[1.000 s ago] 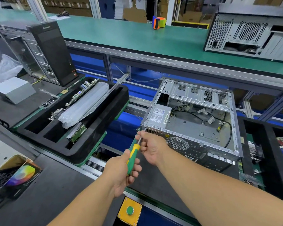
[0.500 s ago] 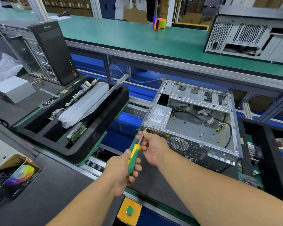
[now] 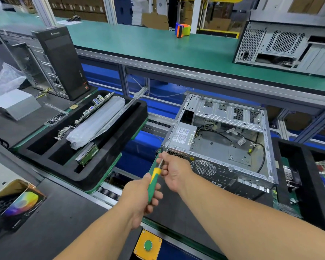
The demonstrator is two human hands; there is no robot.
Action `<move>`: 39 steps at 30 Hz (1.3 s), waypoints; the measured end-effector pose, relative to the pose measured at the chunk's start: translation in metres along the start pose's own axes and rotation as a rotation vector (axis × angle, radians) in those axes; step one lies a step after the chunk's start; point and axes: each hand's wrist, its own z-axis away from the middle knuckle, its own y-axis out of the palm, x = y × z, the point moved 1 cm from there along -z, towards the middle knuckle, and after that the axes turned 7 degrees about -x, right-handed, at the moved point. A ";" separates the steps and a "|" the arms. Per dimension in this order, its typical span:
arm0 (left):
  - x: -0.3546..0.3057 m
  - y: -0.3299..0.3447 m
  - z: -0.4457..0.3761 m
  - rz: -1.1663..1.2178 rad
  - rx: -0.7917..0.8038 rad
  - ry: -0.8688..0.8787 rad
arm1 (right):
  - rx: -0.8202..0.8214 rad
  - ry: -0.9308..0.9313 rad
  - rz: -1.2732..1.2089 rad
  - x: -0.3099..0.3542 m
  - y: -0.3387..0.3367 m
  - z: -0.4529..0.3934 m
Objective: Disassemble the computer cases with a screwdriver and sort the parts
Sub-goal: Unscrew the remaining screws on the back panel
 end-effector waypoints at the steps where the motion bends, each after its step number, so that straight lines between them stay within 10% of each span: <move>1: 0.000 0.000 0.001 0.008 0.003 0.000 | -0.026 -0.011 0.003 0.000 0.002 0.000; 28: 0.032 -0.020 -0.013 -0.266 -0.022 0.250 | -0.231 0.103 -0.182 -0.025 -0.051 -0.026; 39: 0.067 -0.005 -0.052 -0.176 -0.091 0.180 | -0.001 0.088 0.177 -0.046 -0.035 -0.048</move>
